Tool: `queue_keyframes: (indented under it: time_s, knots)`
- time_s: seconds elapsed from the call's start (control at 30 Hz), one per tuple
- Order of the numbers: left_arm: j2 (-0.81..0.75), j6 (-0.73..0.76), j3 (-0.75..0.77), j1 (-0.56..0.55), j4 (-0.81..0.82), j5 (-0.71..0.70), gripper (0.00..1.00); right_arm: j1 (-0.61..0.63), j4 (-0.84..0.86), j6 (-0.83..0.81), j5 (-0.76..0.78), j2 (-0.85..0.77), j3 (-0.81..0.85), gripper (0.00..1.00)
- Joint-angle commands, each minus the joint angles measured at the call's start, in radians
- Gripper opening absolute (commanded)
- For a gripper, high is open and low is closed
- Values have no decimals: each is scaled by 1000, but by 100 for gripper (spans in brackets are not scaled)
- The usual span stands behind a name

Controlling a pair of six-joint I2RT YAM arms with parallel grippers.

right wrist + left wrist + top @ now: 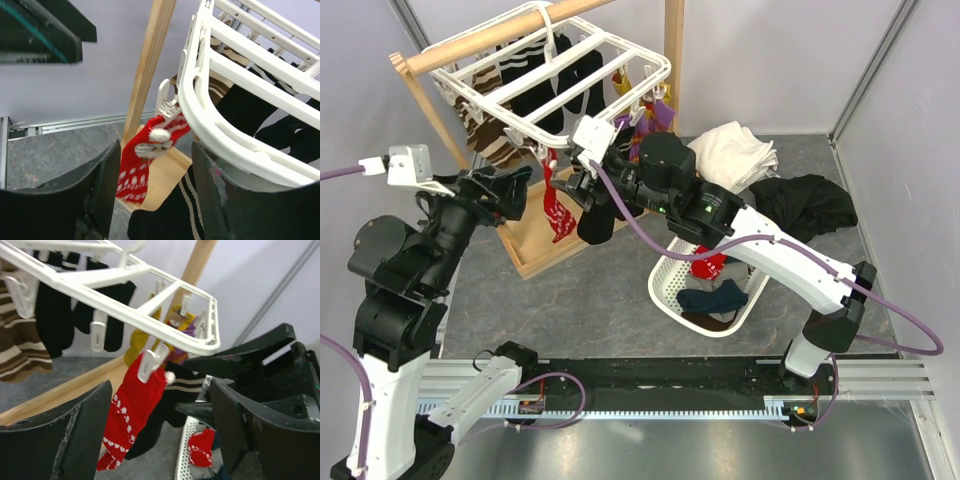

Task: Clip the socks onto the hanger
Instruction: Clamp the sock onto the hanger, then open the clamp at the hanger.

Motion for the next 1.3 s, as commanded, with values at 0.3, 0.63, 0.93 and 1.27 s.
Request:
queue_keyframes:
  time_s: [0.3,0.63,0.93,1.27]
  knots:
    - [-32,273,-65,-1,71,-333,87,0,62,76,87,-296,-271,84]
    - [49,327,-94,34,156,-188,85,0,56,106,104,-521,-516,87]
    - [169,149,-77,444,184,291,72,0,67,123,73,-615,-639,88]
    - [212,181,-64,444,258,438,62,0,79,108,55,-639,-685,89]
